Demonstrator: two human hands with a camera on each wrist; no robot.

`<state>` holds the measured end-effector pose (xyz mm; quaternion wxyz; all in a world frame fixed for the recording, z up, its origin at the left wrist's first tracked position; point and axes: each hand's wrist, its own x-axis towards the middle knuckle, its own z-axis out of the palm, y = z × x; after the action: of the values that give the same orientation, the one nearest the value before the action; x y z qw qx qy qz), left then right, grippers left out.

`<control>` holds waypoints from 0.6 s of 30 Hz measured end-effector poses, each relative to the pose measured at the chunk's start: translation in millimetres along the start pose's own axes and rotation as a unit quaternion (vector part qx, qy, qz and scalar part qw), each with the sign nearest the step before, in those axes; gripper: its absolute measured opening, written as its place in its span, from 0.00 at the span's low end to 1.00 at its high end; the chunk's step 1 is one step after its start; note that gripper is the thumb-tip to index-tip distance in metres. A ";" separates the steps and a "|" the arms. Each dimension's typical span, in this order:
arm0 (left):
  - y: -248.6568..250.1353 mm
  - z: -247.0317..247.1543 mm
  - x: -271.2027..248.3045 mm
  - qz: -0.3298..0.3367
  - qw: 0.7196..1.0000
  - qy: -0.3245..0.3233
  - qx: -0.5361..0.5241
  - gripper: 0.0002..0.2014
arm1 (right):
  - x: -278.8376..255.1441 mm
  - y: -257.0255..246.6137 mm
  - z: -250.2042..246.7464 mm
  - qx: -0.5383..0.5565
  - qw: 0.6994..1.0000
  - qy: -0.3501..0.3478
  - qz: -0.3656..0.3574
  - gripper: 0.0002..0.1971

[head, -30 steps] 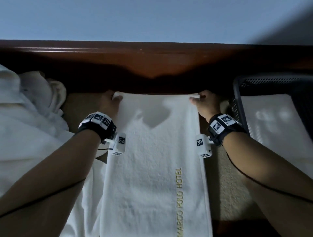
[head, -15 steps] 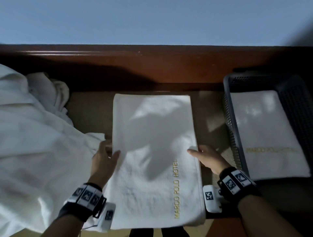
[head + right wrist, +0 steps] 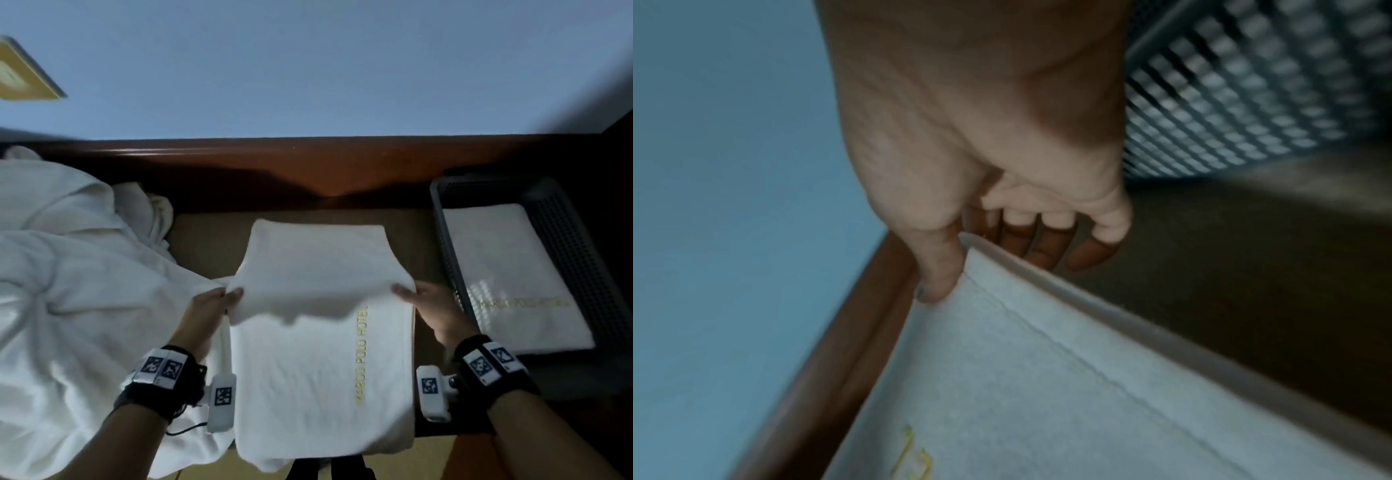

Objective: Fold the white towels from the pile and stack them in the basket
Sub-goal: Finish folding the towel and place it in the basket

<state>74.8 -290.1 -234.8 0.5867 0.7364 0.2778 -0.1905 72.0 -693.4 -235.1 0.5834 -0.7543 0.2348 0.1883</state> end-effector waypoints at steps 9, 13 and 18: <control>188.3 -44.1 -73.1 0.216 0.973 0.021 -0.081 0.11 | -74.4 -182.9 -46.4 0.055 0.971 0.067 -0.224 0.13; 243.1 -56.5 -125.1 0.309 0.947 0.031 -0.083 0.09 | -115.5 -240.9 -57.5 0.074 0.939 0.101 -0.321 0.16; 251.9 -71.3 -164.5 0.363 0.927 0.046 -0.079 0.12 | -147.1 -255.7 -62.8 0.102 0.926 0.122 -0.342 0.11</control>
<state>103.8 -291.1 73.1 0.6591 0.7457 0.0318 0.0921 99.0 -681.0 65.0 0.6527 -0.7426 0.0498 -0.1416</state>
